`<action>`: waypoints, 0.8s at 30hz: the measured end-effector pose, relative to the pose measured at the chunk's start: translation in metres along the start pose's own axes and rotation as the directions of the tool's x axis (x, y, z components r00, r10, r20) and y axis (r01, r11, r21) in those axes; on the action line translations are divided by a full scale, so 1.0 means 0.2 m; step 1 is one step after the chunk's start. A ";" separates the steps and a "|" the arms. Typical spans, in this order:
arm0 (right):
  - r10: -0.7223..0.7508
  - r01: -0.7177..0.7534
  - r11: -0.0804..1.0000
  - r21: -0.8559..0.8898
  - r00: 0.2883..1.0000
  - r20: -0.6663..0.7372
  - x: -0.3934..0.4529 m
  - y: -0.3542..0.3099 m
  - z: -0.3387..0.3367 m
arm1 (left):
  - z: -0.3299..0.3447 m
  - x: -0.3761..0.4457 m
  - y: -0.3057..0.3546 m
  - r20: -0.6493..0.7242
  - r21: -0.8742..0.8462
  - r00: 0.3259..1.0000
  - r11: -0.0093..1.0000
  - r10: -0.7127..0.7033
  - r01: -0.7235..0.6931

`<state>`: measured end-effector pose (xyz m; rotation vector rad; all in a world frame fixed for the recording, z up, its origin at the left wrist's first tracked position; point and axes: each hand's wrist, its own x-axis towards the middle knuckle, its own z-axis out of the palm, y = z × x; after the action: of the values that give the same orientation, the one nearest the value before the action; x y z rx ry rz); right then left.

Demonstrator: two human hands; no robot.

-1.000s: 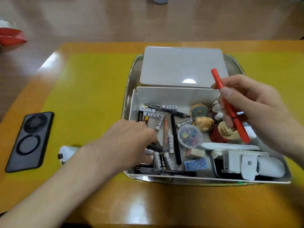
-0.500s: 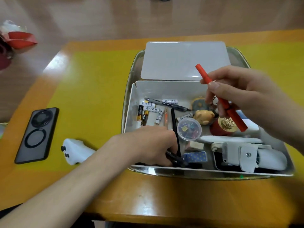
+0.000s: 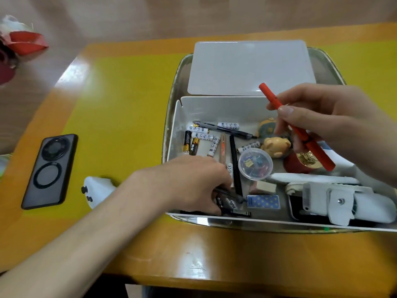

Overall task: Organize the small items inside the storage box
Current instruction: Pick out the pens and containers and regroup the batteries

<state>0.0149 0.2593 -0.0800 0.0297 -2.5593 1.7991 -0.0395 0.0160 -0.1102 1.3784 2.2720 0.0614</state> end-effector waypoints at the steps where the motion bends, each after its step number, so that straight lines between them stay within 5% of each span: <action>1: -0.003 0.003 1.000 -0.001 1.000 0.004 0.00 -0.01 0.01 | 0.02 0.01 0.01 -0.019 0.035 1.000 0.999 0.014 -0.013; 7: 0.015 -0.014 0.999 -0.039 0.999 0.030 -0.02 -0.03 0.02 | 0.05 0.03 0.02 -0.012 0.126 1.000 0.992 0.018 -0.017; 11: 0.000 0.002 0.998 -0.055 0.999 0.049 -0.04 -0.04 0.01 | -0.05 0.02 0.02 0.047 -0.133 0.999 0.991 0.002 0.004; 16: -0.025 0.025 1.000 -0.010 0.999 -0.029 -0.05 -0.03 -0.03 | -0.22 -0.10 -0.09 -0.166 -0.416 0.981 0.909 -0.103 0.025; 20: -0.082 0.064 0.990 -0.129 0.987 -0.141 -0.05 -0.04 -0.01 | -0.31 -0.17 -0.19 -0.379 -0.629 0.871 0.777 -0.312 0.005; 24: -0.101 0.090 0.992 -0.092 0.986 -0.135 -0.05 -0.07 0.06 | -0.31 -0.18 -0.21 -0.432 -0.644 0.833 0.765 -0.346 -0.017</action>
<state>0.0257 0.2441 -0.0705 0.0246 -2.4894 1.5979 -0.0870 -0.0222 -0.0530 0.8332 2.4336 1.1765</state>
